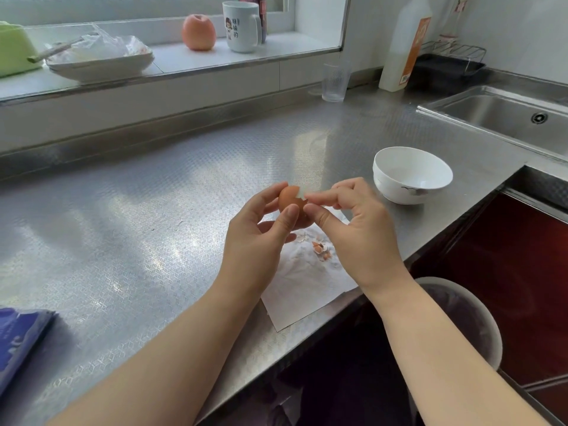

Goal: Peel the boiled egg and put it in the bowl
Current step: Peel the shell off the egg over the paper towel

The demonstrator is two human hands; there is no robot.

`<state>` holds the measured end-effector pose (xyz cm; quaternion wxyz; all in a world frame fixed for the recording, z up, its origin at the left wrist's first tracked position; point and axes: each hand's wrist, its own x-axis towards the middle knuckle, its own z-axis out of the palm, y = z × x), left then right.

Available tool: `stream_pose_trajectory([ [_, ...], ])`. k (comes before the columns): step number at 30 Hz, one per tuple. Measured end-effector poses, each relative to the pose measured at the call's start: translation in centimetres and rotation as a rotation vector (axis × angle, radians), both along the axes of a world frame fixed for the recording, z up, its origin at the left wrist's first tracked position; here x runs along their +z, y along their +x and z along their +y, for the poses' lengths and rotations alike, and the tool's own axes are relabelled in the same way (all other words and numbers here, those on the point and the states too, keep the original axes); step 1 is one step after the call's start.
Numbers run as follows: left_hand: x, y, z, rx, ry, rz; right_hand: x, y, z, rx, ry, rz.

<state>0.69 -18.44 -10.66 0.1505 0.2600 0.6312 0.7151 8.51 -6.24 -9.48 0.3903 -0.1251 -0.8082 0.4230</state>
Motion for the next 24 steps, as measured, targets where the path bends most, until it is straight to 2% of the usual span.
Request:
stream_pose_trajectory([
  [5, 0.0, 0.0, 0.0, 0.033, -0.025, 0.031, 0.2, 0.1, 0.0, 0.074, -0.089, -0.018],
  [20, -0.2, 0.3, 0.2, 0.047, -0.073, 0.091, -1.1, -0.3, -0.6, -0.008, 0.097, -0.089],
  [24, -0.1, 0.4, 0.2, 0.029, -0.061, 0.077, -1.0, -0.3, -0.8, -0.019, 0.036, -0.069],
])
